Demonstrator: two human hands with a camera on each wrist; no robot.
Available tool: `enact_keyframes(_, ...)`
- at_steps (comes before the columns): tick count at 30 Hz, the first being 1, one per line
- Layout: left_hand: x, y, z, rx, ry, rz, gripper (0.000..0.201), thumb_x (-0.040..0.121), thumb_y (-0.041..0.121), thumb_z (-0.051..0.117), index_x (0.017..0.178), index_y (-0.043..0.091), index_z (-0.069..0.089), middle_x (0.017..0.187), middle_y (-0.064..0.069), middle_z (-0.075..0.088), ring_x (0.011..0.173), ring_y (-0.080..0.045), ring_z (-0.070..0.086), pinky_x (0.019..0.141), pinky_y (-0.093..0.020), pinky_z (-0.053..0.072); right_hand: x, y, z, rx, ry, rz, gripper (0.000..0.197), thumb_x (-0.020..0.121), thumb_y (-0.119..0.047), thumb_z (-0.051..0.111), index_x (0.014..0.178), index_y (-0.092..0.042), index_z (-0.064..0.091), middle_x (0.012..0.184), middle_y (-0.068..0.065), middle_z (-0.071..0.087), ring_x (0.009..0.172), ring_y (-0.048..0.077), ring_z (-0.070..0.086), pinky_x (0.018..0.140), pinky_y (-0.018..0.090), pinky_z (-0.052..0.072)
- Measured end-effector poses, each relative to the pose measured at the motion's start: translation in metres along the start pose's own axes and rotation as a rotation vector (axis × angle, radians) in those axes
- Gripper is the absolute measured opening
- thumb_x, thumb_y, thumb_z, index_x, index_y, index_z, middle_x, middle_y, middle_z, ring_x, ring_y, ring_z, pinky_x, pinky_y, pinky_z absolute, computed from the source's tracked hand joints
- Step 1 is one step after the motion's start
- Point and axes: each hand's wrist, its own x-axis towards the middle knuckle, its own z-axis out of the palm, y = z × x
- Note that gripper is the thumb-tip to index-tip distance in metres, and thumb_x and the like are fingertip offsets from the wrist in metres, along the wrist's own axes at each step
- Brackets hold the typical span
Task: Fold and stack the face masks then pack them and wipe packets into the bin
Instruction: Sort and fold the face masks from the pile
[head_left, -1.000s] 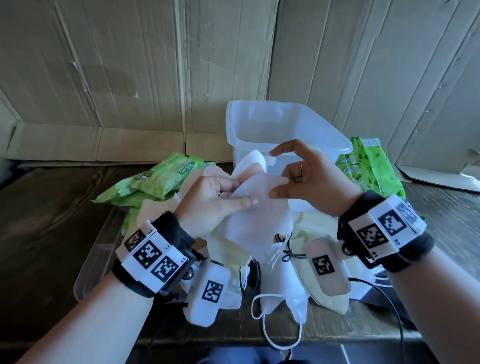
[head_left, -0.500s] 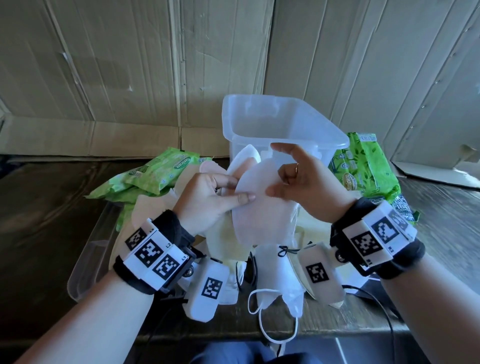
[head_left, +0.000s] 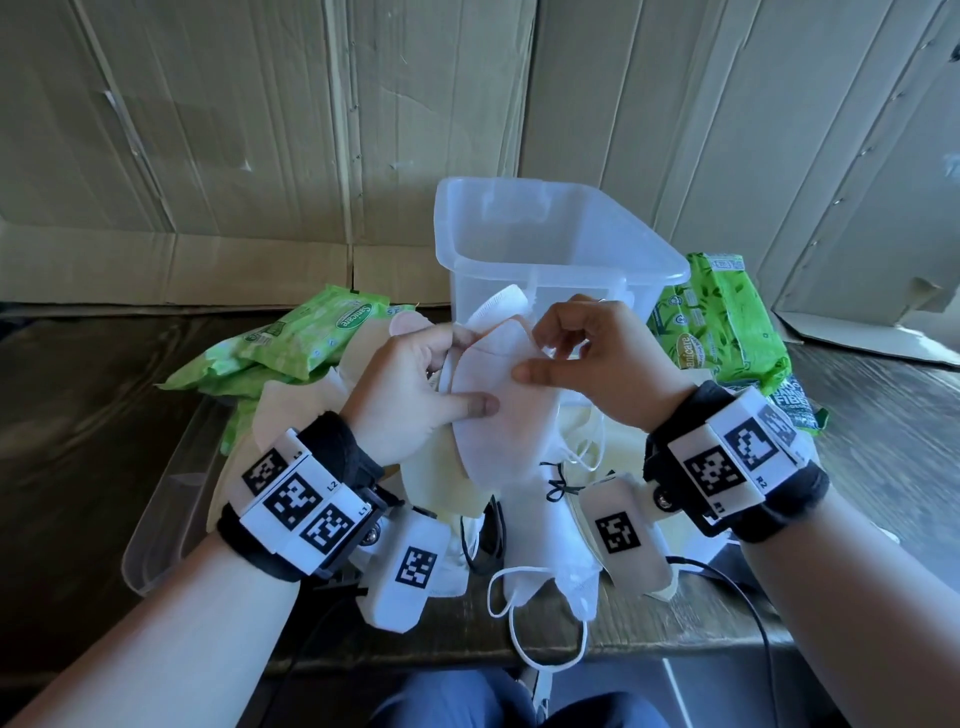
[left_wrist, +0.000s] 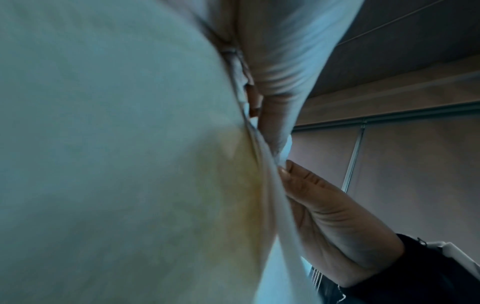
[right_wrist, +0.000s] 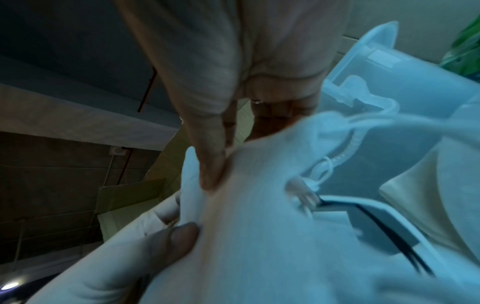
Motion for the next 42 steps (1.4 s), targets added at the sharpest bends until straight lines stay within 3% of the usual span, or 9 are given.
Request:
enact_keyframes(3,0.001,-0.001,0.001,0.052,0.038,0.018,0.06,0.054,0.019,0.084,0.101,0.045,0.058,0.103,-0.008,0.067,0.087,-0.028,0.063,0.084,-0.036,0.051,-0.004,0.001,-0.001,0.008,-0.013,-0.06,0.033,0.063,-0.013,0.082,0.061,-0.032,0.055,0.086,-0.009,0.051,0.075,-0.003,0.048,0.067,0.005,0.035)
enact_keyframes(8,-0.002,0.003,-0.001,0.088,-0.064,0.01,0.038,0.069,-0.009,0.073,0.081,0.026,0.067,0.071,0.027,0.068,0.07,0.012,0.06,0.069,-0.005,0.044,-0.005,-0.006,-0.001,0.114,-0.046,-0.067,0.019,0.086,-0.034,0.053,0.071,-0.025,0.063,0.119,-0.005,0.052,0.115,-0.001,0.045,0.087,-0.001,0.03)
enact_keyframes(14,-0.005,0.006,0.001,0.005,-0.087,-0.004,0.016,0.076,-0.005,0.069,0.086,0.008,0.072,0.087,-0.001,0.073,0.087,-0.006,0.065,0.081,-0.02,0.051,0.004,0.001,0.002,0.237,-0.013,-0.004,0.036,0.078,0.004,0.066,0.097,-0.022,0.052,0.058,-0.008,0.044,0.057,0.014,0.038,0.059,0.023,0.034)
enact_keyframes(20,-0.001,0.002,0.0,0.041,-0.007,-0.033,0.026,0.08,0.001,0.067,0.066,0.023,0.066,0.059,0.009,0.061,0.058,0.0,0.048,0.056,-0.01,0.038,0.009,0.0,-0.013,0.139,0.42,-0.002,0.031,0.069,-0.003,0.077,0.067,-0.023,0.054,0.042,-0.016,0.047,0.043,-0.003,0.04,0.05,0.008,0.032)
enact_keyframes(24,0.004,-0.003,-0.001,-0.011,0.124,-0.087,0.019,0.082,0.0,0.066,0.082,0.019,0.062,0.075,0.001,0.066,0.071,-0.01,0.06,0.07,-0.024,0.047,-0.002,-0.011,-0.026,0.068,0.733,-0.233,0.03,0.075,-0.019,0.067,0.066,-0.034,0.042,0.057,-0.024,0.051,0.056,-0.007,0.045,0.057,0.008,0.033)
enact_keyframes(31,0.004,-0.001,0.003,-0.023,0.163,-0.039,0.043,0.083,-0.009,0.057,0.09,0.034,0.061,0.074,-0.002,0.062,0.066,-0.016,0.054,0.061,-0.028,0.042,-0.024,-0.006,0.01,-0.149,0.16,-0.418,0.008,0.069,-0.012,0.069,0.077,-0.014,0.066,0.095,0.005,0.057,0.09,0.005,0.053,0.081,0.006,0.037)
enact_keyframes(35,0.002,0.003,0.004,-0.109,0.159,-0.129,0.036,0.082,0.007,0.046,0.077,0.027,0.075,0.089,-0.013,0.072,0.085,-0.024,0.063,0.076,-0.034,0.046,-0.024,0.003,0.014,-0.129,-0.121,-0.323,0.049,0.075,-0.065,0.051,0.086,-0.021,0.072,0.108,-0.002,0.054,0.101,0.005,0.054,0.089,0.013,0.039)
enact_keyframes(38,-0.002,0.009,0.001,-0.182,0.106,-0.147,0.03,0.078,0.021,0.047,0.081,0.028,0.076,0.088,0.0,0.075,0.088,-0.016,0.067,0.073,-0.028,0.049,-0.022,-0.001,0.012,0.049,-0.119,-0.24,0.043,0.083,-0.061,0.045,0.086,-0.027,0.07,0.107,0.001,0.057,0.102,0.011,0.057,0.092,0.024,0.042)
enact_keyframes(42,-0.002,0.01,0.004,-0.077,0.073,-0.051,0.028,0.077,-0.004,0.068,0.084,0.023,0.071,0.079,0.013,0.072,0.081,-0.007,0.064,0.084,-0.026,0.049,-0.014,-0.001,0.011,-0.117,0.078,-0.173,0.024,0.084,-0.023,0.064,0.107,-0.016,0.063,0.106,0.0,0.055,0.094,0.008,0.053,0.078,0.001,0.034)
